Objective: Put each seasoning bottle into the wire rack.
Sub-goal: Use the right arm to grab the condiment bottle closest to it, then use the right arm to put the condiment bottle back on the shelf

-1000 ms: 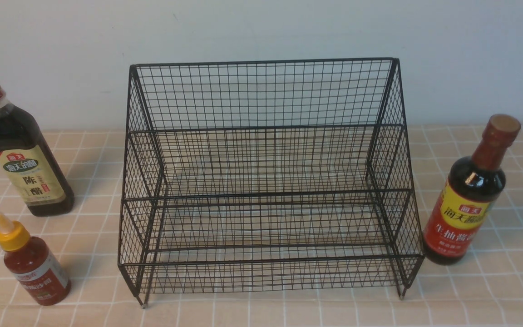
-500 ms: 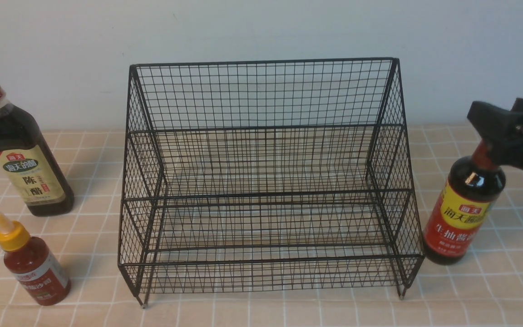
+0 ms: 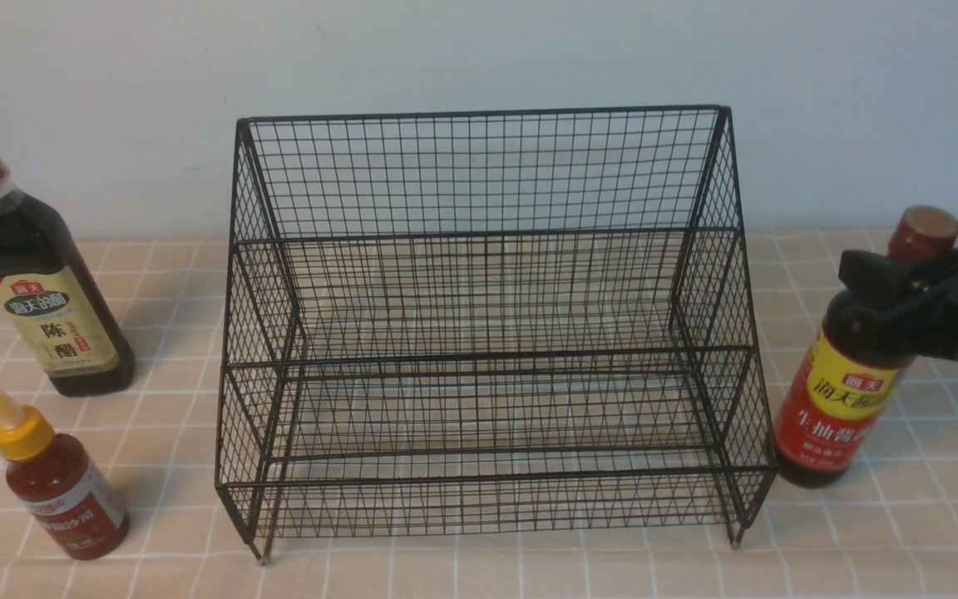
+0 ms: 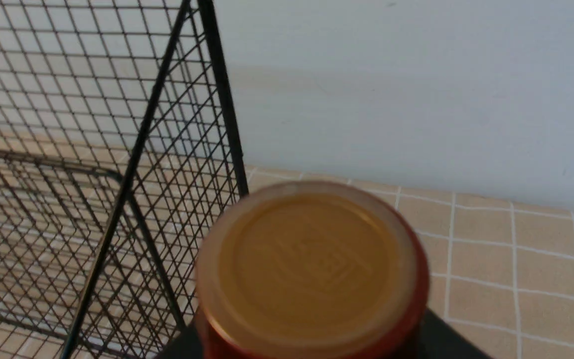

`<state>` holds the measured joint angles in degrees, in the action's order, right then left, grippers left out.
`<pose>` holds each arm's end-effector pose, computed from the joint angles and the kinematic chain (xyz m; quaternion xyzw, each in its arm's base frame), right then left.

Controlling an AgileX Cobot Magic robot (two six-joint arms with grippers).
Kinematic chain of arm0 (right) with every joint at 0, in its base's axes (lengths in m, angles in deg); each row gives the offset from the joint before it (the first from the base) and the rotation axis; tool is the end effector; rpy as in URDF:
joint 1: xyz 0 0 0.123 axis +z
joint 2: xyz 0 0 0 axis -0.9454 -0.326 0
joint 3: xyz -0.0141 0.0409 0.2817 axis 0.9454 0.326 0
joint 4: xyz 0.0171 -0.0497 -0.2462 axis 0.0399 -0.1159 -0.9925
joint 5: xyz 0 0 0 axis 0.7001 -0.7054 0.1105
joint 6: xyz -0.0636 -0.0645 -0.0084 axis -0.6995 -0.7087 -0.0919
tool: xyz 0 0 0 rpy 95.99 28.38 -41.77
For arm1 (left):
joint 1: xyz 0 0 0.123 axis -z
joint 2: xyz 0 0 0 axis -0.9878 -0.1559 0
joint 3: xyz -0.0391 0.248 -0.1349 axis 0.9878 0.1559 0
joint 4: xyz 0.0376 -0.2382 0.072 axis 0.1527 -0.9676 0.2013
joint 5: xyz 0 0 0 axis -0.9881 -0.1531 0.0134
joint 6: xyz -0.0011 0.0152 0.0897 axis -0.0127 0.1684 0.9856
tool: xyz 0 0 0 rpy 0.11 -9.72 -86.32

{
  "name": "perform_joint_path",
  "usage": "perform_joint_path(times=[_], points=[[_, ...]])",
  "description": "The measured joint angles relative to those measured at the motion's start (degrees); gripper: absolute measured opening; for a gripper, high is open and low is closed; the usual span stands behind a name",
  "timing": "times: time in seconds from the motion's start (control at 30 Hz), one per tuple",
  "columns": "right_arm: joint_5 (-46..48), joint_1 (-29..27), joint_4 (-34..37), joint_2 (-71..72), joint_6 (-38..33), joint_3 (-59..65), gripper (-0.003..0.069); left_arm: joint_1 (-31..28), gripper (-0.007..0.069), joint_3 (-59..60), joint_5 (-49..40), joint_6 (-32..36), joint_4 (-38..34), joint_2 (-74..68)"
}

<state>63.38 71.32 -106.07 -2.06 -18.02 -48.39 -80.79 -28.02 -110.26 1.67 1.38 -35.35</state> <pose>0.2632 0.0205 0.2396 -0.0828 0.8261 0.0740 0.5524 0.0521 0.0002 0.1708 -0.0203 0.8082 -0.0149 0.5883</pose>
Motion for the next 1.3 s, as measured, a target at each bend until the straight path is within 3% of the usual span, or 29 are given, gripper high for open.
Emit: perform_joint_path(times=[0.2,0.37,0.53,0.6,0.8,1.07,1.3], points=[[5.70,0.06,-9.55,8.04,4.71,-4.10,0.0272,0.00,-0.0007,0.00,0.00,0.00,0.00,0.00],[5.13,0.06,-15.42,14.11,10.97,-9.12,0.0271,0.00,-0.0007,0.00,0.00,0.00,0.00,0.00],[0.31,0.06,-23.49,16.64,20.42,-14.80,0.0271,0.00,-0.0007,0.00,0.00,0.00,0.00,0.00],[-4.26,0.06,-30.39,16.64,28.38,-18.94,0.0271,0.00,-0.0007,0.00,0.00,0.00,0.00,0.00],[-12.45,0.06,-39.44,16.64,41.26,-25.91,0.0269,0.00,-0.0007,0.00,0.00,0.00,0.00,0.00],[-17.52,0.25,-40.45,15.09,44.09,-27.61,0.0269,0.00,-0.0007,0.00,0.00,0.00,0.00,0.00],[-17.47,8.24,-36.60,7.47,40.93,-27.61,0.0269,0.00,-0.0007,0.00,0.00,0.00,0.00,0.00]])
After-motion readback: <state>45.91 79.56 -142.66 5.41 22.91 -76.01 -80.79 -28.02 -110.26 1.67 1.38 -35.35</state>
